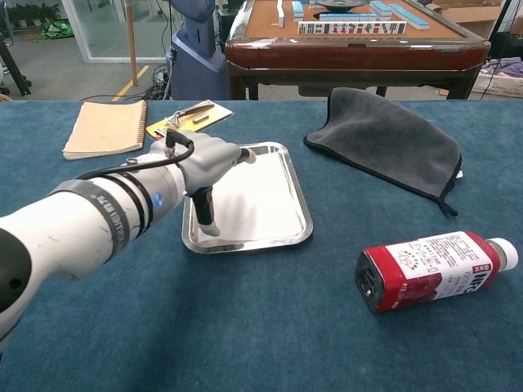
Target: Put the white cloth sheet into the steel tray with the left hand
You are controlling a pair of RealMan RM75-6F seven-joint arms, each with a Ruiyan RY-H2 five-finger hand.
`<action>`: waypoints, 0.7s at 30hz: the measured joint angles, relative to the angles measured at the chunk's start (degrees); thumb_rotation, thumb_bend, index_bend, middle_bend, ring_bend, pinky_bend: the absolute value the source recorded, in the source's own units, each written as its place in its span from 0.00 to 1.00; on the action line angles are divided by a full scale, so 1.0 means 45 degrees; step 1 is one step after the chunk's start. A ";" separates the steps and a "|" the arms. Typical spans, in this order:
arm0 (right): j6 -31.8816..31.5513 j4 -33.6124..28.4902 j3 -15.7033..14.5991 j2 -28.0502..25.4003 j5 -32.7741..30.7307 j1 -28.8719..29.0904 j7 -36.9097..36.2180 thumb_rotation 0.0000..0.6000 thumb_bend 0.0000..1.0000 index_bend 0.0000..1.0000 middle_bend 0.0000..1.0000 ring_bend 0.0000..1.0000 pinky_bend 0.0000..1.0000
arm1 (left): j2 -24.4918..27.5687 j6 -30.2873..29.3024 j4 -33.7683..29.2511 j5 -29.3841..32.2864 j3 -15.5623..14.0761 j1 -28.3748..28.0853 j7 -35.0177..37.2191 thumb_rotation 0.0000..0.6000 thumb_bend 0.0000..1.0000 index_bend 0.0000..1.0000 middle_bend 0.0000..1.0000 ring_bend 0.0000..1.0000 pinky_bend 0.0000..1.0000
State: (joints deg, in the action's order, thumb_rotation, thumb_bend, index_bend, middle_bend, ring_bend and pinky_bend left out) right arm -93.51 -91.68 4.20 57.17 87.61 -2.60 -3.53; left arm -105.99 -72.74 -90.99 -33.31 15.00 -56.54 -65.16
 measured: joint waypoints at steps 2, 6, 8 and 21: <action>0.0007 -0.0008 -0.0002 -0.0009 0.0011 0.0003 0.0007 1.00 0.25 0.11 0.18 0.08 0.17 | 0.0147 -0.0112 -0.0226 -0.0042 -0.0038 0.0065 0.0051 1.00 0.10 0.00 0.10 0.04 0.10; 0.0111 -0.0031 0.0002 -0.0053 0.0003 0.0052 0.0031 1.00 0.24 0.11 0.18 0.08 0.17 | 0.0649 -0.0342 -0.0785 -0.0486 -0.0111 0.0374 0.0661 1.00 0.10 0.00 0.10 0.04 0.10; 0.0203 -0.0062 0.0002 -0.0113 0.0026 0.0113 0.0081 1.00 0.25 0.11 0.18 0.08 0.17 | 0.0974 -0.0356 -0.1084 -0.0677 -0.0113 0.0576 0.1139 1.00 0.10 0.00 0.10 0.04 0.10; 0.0952 -0.0298 0.0030 -0.0381 0.0148 0.0651 0.0274 1.00 0.25 0.11 0.19 0.08 0.17 | 0.4874 -0.0850 -0.2707 -0.3194 -0.0460 0.3415 0.6085 1.00 0.10 0.00 0.10 0.08 0.10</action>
State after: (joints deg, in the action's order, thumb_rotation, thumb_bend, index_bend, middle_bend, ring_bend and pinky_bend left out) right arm -89.22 -93.02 4.33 55.46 88.28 0.32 -2.30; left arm -84.05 -76.56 -103.17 -47.68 12.94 -41.18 -37.77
